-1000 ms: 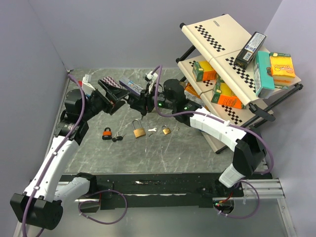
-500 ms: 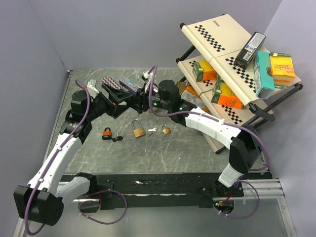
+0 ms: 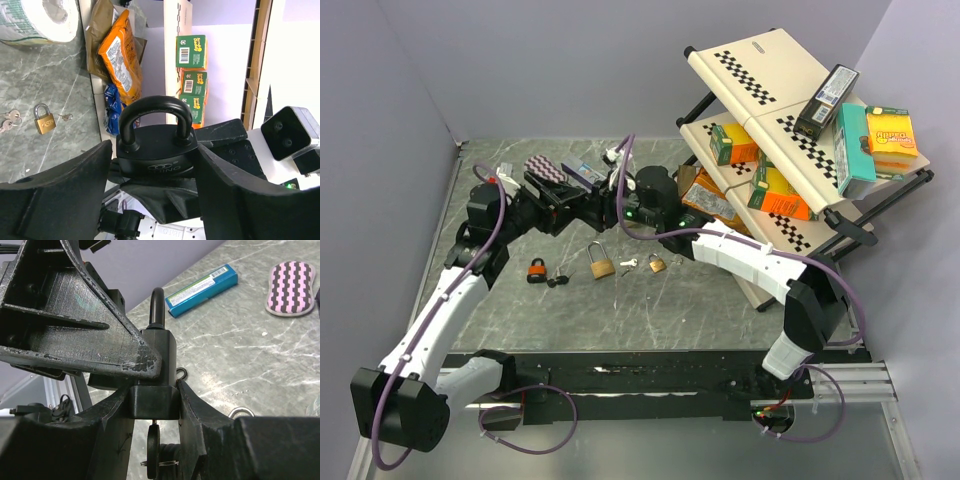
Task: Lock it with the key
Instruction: Remove the key from the lock.
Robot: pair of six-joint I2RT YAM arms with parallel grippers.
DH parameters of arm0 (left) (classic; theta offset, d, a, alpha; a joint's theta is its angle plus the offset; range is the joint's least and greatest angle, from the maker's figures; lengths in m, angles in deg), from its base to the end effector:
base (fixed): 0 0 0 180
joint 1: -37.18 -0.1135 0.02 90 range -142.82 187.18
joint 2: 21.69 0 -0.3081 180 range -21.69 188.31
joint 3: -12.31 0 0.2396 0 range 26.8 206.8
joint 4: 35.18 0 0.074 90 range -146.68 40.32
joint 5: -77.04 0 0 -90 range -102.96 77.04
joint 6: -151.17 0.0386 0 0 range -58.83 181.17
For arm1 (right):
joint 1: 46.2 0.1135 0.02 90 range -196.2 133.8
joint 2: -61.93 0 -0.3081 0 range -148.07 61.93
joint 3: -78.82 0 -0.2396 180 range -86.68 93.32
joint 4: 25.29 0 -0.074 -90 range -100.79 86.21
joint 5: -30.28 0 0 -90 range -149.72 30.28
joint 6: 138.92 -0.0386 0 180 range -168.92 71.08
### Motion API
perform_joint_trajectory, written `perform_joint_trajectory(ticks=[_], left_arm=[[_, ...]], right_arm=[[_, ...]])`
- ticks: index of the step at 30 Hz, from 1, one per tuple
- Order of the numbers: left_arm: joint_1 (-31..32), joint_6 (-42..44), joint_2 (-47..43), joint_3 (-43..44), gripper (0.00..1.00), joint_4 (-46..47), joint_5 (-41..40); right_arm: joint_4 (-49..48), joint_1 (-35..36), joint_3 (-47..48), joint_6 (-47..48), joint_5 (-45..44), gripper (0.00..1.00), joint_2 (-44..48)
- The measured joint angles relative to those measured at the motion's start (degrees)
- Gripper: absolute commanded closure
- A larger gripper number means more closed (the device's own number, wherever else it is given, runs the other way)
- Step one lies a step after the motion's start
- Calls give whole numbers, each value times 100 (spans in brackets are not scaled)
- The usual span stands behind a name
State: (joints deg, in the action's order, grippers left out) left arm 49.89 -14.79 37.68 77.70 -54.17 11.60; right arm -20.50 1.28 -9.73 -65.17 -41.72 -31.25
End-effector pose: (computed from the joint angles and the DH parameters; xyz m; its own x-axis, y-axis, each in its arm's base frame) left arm 0.1990 -0.0613 0.3793 -0.6306 -0.7623 -0.1459 -0.0680 0.2415 -0.9680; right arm 0.2525 0.2930 0.4013 -0.3279 0.0362 -0.9440 -0.8507 0.4233 0.3117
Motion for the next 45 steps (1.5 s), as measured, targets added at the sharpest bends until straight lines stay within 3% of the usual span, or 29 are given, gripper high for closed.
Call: perform_joint_trajectory(ticks=[3, 7, 10, 11, 12, 13, 14, 18, 21, 28, 35, 45], left_arm=[[0, -20, 17, 0, 32, -4, -2], [2, -20, 48, -2, 45, 13, 0], [0, -28, 52, -2, 73, -48, 0], [0, -11, 55, -7, 92, -61, -9], [0, -15, 55, -15, 99, -81, -13], [0, -15, 57, -15, 99, -85, -11], [0, 9, 57, -15, 99, -92, -15], [-107, 232, 28, -15, 99, -326, 7], [-334, 507, 9, -15, 99, -675, 22], [-516, 911, -186, -15, 99, -1036, 280], [-514, 935, -297, -15, 99, -992, 621], [-511, 1084, -302, -15, 99, -955, 763]], right_arm=[[35, 28, 0, -28, -61, 100, -7], [90, 66, 0, -42, -90, 100, -17], [140, 74, 0, -37, -96, 97, -52], [151, 76, 0, -39, -96, 83, -68], [162, 76, 0, -39, -87, 75, -70], [170, 76, 0, -37, -87, 67, -70], [175, 74, 0, -31, -81, 51, -70], [195, 9, 0, 63, 125, 27, -52], [216, -140, -24, 140, 474, 26, 37], [415, -461, -621, 761, 1318, 35, 739], [776, -387, -588, 1172, 1556, 39, 754], [767, -363, -452, 1056, 1779, 39, 654]])
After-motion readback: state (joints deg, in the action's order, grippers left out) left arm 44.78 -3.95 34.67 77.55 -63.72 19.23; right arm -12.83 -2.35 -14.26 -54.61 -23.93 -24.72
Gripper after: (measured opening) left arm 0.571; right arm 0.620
